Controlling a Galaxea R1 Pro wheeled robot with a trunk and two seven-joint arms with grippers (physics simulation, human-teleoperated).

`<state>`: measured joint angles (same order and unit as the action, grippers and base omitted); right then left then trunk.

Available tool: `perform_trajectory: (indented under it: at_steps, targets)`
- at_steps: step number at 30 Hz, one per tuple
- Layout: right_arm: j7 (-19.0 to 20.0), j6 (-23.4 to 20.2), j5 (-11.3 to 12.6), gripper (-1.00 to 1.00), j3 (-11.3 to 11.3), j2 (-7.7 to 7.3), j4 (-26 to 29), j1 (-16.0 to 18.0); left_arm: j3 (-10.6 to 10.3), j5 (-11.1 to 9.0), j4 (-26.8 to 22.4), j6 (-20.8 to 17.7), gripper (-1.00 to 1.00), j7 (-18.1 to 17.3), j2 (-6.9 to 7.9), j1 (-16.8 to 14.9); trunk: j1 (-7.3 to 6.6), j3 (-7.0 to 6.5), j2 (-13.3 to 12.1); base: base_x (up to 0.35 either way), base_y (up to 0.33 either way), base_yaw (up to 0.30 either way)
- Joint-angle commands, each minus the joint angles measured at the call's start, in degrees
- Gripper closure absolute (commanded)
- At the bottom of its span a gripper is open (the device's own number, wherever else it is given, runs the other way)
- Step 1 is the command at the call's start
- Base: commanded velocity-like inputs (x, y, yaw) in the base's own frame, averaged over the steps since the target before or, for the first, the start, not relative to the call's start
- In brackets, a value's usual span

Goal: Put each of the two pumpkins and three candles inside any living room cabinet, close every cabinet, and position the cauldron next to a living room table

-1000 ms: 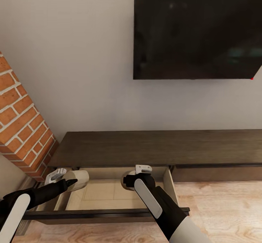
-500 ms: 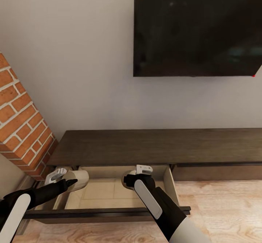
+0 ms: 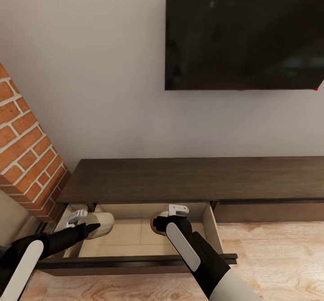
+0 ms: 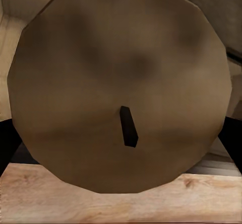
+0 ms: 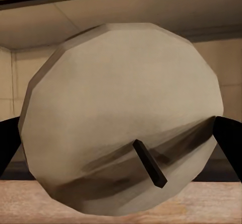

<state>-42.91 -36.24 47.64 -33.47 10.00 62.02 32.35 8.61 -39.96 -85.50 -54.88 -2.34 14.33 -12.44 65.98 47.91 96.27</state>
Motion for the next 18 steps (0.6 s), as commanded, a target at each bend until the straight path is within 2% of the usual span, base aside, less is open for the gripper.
perform_trajectory:
  at_steps: [1,5,7,10,15,18]
  targets:
    - [-0.5,-0.2,0.4,1.0,-0.1,0.0,0.1,0.1,-0.6,0.2,0.0,-0.2,1.0,-0.2,0.0,0.0,0.22,0.23,0.4,0.0,0.0,0.0]
    - [-0.7,-0.4,1.5,1.0,-0.1,0.0,0.1,0.1,-2.5,0.3,0.0,0.2,1.0,1.9,-0.78,0.0,1.1,0.95,2.0,0.0,0.0,0.0]
    - [-0.9,-0.4,3.1,1.0,-0.1,0.0,0.1,0.2,-2.8,0.3,0.0,0.7,1.0,4.0,-1.62,0.0,1.54,1.31,2.8,0.0,0.0,0.0]
    - [-1.0,-0.5,4.1,1.0,-0.2,0.0,0.1,0.2,-2.9,0.2,-0.1,1.1,1.0,6.4,-2.24,0.0,2.2,1.85,4.1,0.0,0.0,0.0]
    - [-1.0,-0.6,4.5,1.0,-0.3,0.0,0.1,0.2,-3.0,0.3,-0.1,1.3,1.0,7.4,-2.63,0.0,3.3,2.74,6.1,0.0,0.0,0.0]
    - [-1.0,-0.7,4.5,1.0,-0.3,0.0,0.1,0.2,-3.1,0.3,-0.1,1.3,1.0,7.5,-3.67,0.0,3.95,3.28,7.3,0.0,0.0,0.0]
